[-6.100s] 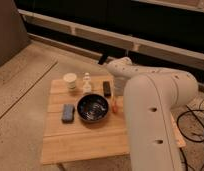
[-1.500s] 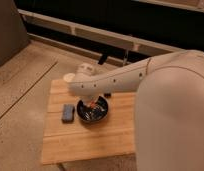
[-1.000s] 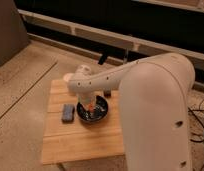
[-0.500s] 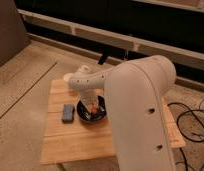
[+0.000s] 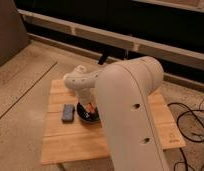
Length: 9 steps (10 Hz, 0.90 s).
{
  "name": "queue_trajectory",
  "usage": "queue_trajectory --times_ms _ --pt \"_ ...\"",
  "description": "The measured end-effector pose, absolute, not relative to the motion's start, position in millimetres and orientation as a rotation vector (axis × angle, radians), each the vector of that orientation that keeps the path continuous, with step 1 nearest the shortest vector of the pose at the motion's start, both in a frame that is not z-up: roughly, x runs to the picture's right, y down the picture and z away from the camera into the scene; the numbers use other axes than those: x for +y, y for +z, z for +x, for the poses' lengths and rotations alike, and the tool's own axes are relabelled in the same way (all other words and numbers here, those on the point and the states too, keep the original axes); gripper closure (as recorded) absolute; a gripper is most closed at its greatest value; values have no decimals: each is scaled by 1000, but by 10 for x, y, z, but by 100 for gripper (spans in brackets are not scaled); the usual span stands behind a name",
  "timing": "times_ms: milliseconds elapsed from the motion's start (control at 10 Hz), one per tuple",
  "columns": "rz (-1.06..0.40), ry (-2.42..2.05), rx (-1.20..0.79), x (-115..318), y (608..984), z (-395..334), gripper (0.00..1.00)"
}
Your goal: Place the pepper in the ceramic bowl
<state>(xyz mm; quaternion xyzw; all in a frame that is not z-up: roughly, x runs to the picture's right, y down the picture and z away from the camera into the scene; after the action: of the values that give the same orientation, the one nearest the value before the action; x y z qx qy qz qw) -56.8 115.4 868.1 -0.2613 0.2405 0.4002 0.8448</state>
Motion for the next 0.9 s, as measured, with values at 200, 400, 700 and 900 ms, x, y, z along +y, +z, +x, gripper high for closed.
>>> queue_trajectory --times_ms 200,400,700,900 --pt "-555 833 510 1153 8708 -596 28" --pt "-558 822 512 1152 8729 -619 26" --pt "-546 812 490 1108 8752 -661 26" --pt "-510 802 402 951 8709 -804 26"
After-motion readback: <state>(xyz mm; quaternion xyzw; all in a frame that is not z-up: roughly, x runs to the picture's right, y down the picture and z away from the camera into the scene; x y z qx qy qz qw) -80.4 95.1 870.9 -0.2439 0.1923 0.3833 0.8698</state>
